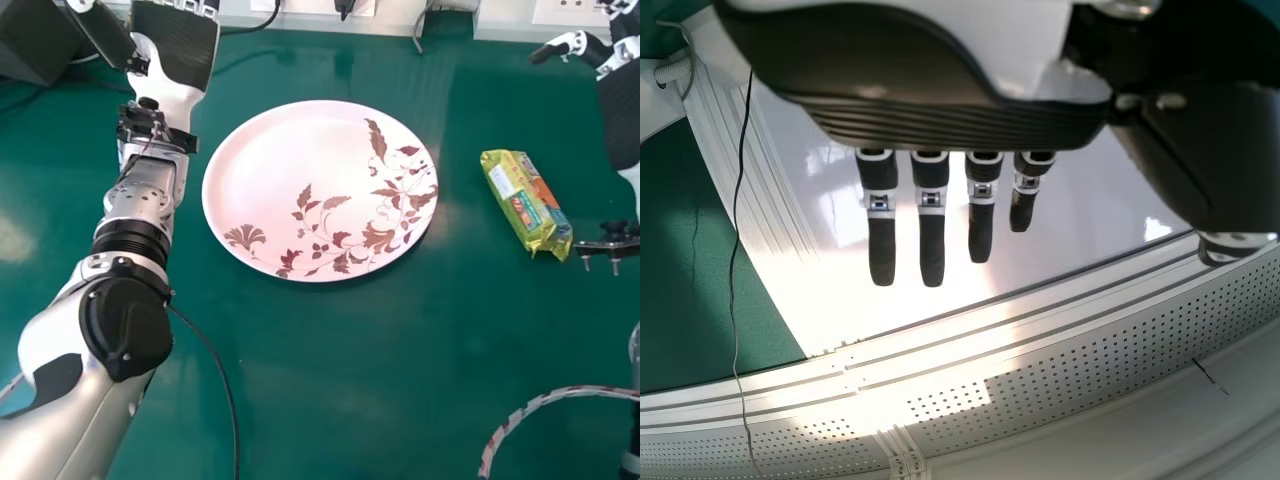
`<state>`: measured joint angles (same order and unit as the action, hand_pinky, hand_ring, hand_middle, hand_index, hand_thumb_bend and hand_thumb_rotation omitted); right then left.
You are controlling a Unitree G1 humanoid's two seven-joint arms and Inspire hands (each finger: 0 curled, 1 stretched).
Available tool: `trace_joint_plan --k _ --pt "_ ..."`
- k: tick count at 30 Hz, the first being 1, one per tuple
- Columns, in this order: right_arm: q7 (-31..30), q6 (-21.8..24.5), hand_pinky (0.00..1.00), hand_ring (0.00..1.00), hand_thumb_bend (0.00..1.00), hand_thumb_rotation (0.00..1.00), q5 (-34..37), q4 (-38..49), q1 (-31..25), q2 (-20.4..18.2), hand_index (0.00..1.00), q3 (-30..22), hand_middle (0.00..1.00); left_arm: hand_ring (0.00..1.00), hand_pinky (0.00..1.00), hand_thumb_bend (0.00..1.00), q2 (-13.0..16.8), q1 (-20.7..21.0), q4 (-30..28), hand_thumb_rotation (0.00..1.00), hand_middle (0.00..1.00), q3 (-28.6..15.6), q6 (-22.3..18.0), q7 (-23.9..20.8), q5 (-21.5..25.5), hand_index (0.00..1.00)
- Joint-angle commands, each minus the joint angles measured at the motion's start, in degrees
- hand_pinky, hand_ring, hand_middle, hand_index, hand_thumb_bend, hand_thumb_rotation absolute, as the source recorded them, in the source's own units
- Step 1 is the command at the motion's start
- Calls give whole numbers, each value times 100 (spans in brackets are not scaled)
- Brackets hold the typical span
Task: Pick up biscuit and place it in the plate
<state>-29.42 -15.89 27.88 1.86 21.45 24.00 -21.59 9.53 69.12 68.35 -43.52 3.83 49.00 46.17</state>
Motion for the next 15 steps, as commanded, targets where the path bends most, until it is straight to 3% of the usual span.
trace_joint_plan --k 1,5,15 --pt "52 -25 44 63 68 31 -83 40 17 35 86 4 74 78 69 86 63 134 45 50 90 9 0 24 14 100" --pt "269 -49 45 64 66 34 -413 84 0 49 85 24 74 77 68 87 62 133 45 51 89 35 -72 13 -27 98" --pt "690 6 45 65 68 30 -859 241 -35 13 84 105 74 78 67 86 102 146 75 47 89 22 17 -26 -10 96"
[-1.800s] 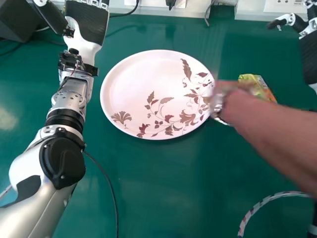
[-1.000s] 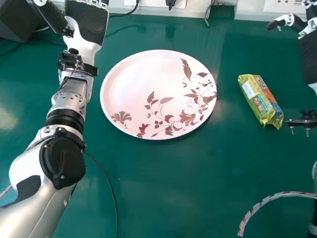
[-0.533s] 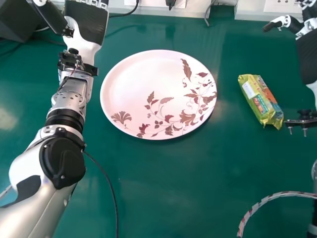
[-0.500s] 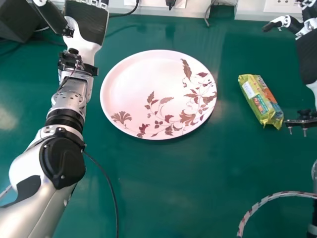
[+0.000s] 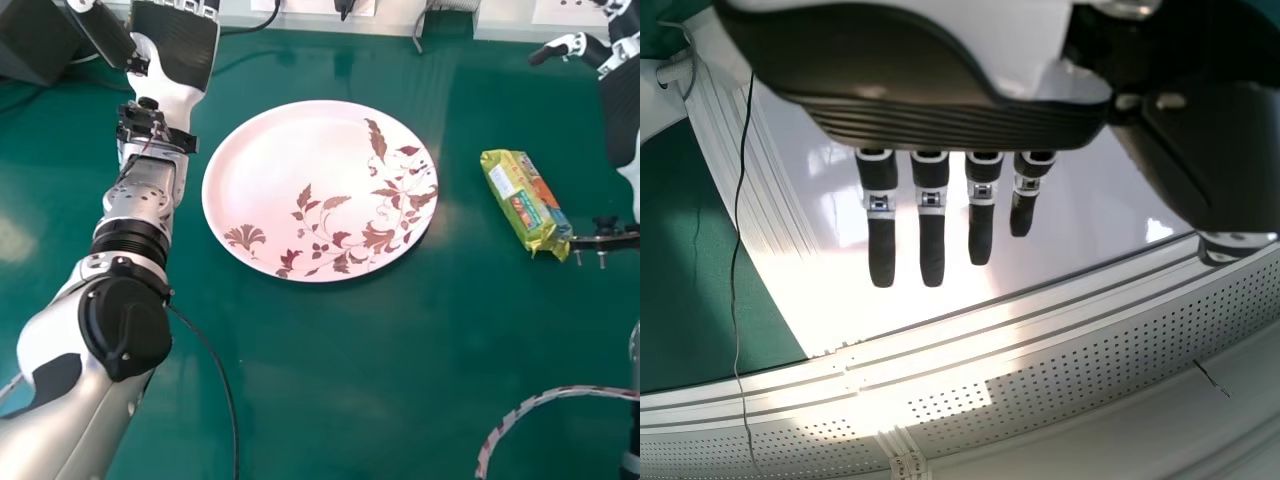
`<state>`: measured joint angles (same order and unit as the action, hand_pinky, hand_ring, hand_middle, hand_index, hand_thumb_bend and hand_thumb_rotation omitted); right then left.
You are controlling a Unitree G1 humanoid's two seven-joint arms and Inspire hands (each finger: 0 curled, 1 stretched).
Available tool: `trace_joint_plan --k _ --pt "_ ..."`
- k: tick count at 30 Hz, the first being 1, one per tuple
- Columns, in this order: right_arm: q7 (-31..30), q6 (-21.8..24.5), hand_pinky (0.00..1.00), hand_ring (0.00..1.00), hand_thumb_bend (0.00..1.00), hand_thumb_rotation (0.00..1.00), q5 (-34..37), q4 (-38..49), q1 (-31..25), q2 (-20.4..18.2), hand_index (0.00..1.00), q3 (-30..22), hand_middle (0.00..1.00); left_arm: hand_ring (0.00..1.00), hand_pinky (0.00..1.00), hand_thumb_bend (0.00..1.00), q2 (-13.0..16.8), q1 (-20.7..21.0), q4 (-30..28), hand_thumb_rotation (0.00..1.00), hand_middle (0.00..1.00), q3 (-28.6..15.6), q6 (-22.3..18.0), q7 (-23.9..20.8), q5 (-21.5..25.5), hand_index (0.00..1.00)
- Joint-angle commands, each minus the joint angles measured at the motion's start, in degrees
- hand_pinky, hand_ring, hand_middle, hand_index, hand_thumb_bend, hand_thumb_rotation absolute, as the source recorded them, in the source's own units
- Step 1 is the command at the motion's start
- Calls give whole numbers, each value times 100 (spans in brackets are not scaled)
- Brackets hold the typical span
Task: Pick up biscuit and place it in the plate
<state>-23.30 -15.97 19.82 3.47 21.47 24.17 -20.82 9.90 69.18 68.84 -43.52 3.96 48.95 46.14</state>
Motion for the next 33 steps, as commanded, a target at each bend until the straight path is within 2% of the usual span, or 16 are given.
trace_joint_plan --k 1,9,19,26,33 --pt "103 16 45 64 69 30 -78 93 -38 -4 83 36 74 78 66 87 66 141 26 47 89 23 2 -27 -10 96" --pt "194 -35 45 65 70 27 -141 93 -50 10 85 45 74 79 68 88 70 151 61 46 90 11 29 -21 1 95" --pt "500 -324 45 65 67 30 -675 307 -151 34 83 54 75 79 71 84 37 127 24 48 89 8 -37 22 15 98" --pt "732 -133 45 64 68 31 -864 542 -212 55 85 51 73 79 69 85 22 131 27 50 89 47 -124 -27 -34 99" --pt "904 106 45 65 69 29 -1280 702 -271 252 84 25 75 76 67 86 10 157 28 53 88 22 -113 -137 -6 100"
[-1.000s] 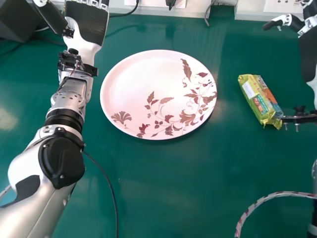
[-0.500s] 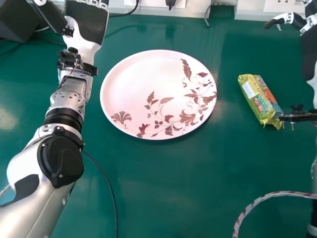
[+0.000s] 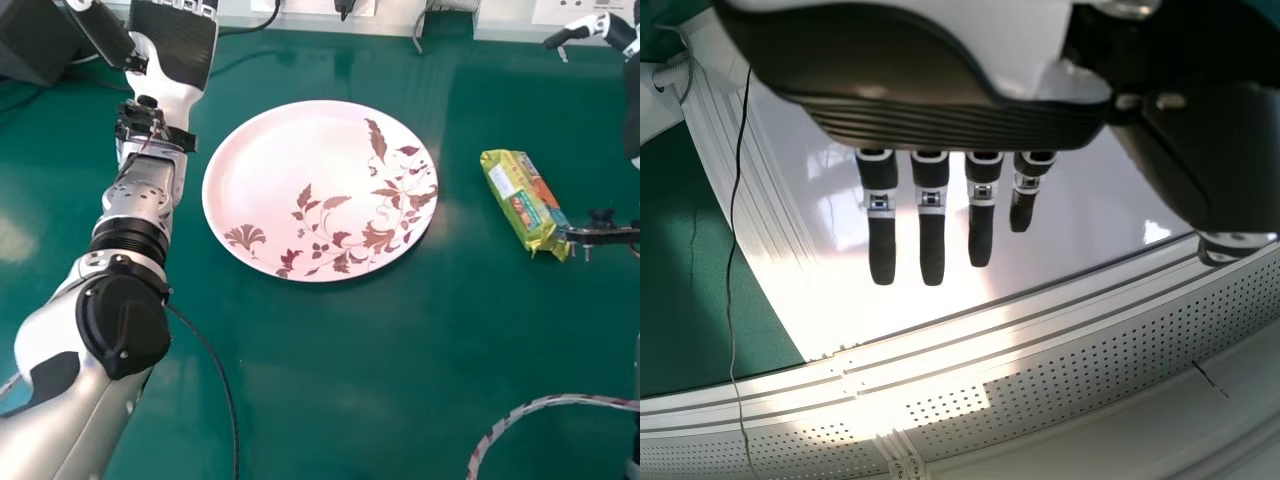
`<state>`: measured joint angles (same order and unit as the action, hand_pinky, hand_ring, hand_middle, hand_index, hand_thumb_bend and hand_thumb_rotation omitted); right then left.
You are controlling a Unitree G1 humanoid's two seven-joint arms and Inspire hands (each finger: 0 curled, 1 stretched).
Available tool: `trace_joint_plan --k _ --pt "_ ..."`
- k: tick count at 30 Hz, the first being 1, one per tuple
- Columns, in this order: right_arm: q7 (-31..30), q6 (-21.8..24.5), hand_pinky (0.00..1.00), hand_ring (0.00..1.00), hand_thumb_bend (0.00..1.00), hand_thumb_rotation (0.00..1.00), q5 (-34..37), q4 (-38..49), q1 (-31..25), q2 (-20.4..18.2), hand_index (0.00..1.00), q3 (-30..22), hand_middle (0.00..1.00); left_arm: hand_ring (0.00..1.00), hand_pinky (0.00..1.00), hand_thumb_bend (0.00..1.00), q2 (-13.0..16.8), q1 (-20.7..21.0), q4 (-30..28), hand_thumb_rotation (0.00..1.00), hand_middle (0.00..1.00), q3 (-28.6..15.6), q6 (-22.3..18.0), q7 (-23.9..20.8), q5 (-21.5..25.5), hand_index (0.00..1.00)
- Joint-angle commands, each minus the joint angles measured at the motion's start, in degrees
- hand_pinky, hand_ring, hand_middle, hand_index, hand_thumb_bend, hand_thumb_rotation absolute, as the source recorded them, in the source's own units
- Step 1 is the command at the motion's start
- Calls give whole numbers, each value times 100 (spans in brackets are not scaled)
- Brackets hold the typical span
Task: Pick up biscuit and place it in the plate
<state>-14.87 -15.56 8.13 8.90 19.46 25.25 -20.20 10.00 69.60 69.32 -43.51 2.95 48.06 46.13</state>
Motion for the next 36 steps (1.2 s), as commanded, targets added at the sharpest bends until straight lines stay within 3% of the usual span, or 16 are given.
trace_joint_plan --k 1,9,14,20,29,36 --pt "86 132 44 65 69 28 -200 211 -83 190 83 -41 74 75 66 86 -1 117 -23 55 88 17 -9 -63 1 100" --pt "226 1227 44 65 67 29 -876 1055 -250 545 85 -58 74 76 62 87 16 123 4 54 89 -10 37 51 36 100" --pt "151 1681 45 63 70 27 -971 1379 -243 676 84 -26 72 77 64 85 35 127 13 52 90 -26 43 29 37 100" --pt "181 2213 44 63 68 30 -1350 1768 -211 844 85 92 71 77 62 85 22 135 15 56 91 -26 -2 -20 26 100" --pt "37 3581 44 62 69 30 -2446 2565 -154 1195 84 486 71 78 64 87 37 136 48 58 90 -5 -29 -10 -6 100" --pt "-208 3951 44 63 69 30 -3397 2698 -14 1551 83 930 71 78 62 89 36 140 48 66 89 9 -73 -42 -27 100"
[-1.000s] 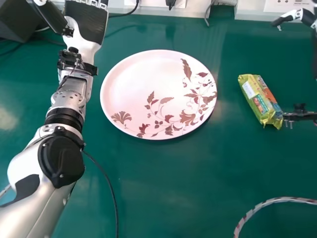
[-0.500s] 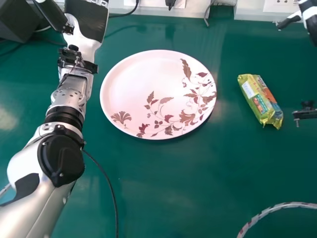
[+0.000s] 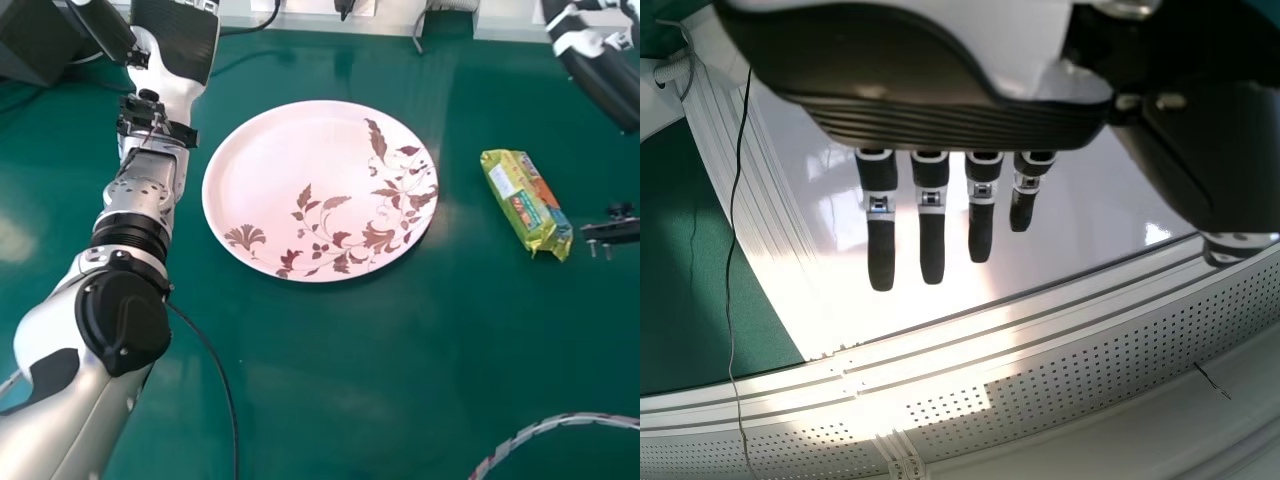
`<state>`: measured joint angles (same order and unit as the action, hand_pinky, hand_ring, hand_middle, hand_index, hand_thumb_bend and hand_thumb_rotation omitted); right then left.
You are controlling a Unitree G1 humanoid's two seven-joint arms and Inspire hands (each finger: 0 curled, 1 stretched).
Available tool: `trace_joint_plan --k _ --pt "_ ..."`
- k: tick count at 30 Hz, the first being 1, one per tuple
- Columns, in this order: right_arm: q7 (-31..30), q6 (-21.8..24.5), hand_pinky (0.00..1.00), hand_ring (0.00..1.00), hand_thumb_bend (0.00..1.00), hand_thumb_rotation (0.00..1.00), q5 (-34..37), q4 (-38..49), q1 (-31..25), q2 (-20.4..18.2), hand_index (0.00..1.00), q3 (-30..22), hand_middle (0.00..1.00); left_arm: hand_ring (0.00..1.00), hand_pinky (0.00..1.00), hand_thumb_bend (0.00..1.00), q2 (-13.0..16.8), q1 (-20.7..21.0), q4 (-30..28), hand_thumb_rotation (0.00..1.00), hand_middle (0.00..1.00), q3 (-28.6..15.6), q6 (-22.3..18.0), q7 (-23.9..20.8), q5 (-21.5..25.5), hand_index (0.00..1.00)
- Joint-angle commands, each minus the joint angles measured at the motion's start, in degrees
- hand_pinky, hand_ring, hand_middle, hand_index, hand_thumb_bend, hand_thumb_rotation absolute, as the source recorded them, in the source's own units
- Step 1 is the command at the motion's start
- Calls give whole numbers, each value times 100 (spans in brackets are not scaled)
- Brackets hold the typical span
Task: Pick up biscuit and place it in the plate
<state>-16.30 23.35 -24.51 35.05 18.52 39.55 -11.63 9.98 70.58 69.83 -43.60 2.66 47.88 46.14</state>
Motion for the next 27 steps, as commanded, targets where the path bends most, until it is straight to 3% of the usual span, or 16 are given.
trace_joint_plan --k 1,5,12,19,27 --pt "-109 111 44 63 70 30 -191 83 117 127 83 106 70 78 61 89 38 43 -5 65 89 24 -59 -36 -36 99" --pt "-404 381 44 64 68 31 -524 120 251 272 84 264 71 80 60 90 49 48 10 62 91 14 -58 -16 -24 99" --pt "-826 451 44 64 68 31 -1130 90 393 631 84 501 72 86 69 89 67 53 33 64 92 0 0 22 0 100" --pt "-1183 575 45 64 69 30 -1839 12 570 734 83 774 72 85 63 92 79 55 67 66 95 0 -29 -20 -22 100" --pt "-1486 467 44 65 69 33 -2376 -127 701 802 84 942 74 81 62 92 72 60 56 67 92 11 -75 -28 -34 100"
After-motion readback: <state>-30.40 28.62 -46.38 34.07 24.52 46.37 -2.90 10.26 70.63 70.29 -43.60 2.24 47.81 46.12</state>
